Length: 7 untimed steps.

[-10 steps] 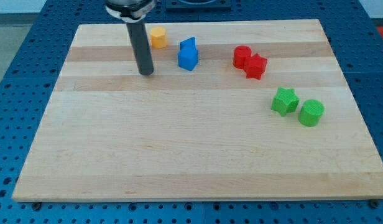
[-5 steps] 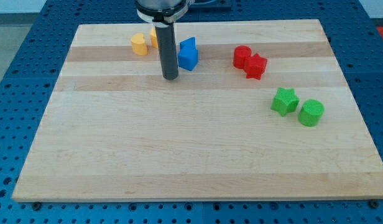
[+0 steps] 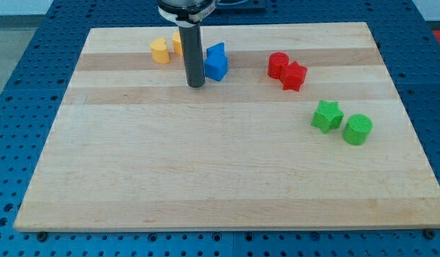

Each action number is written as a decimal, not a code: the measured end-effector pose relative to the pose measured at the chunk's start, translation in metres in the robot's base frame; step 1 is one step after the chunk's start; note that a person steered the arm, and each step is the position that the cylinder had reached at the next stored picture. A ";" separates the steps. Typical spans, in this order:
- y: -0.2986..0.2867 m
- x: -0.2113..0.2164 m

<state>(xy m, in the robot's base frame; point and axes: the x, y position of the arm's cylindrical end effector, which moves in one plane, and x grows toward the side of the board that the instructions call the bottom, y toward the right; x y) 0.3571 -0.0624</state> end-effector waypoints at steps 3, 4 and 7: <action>0.020 -0.001; 0.041 -0.001; 0.042 -0.011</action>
<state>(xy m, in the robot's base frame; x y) 0.3461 -0.0209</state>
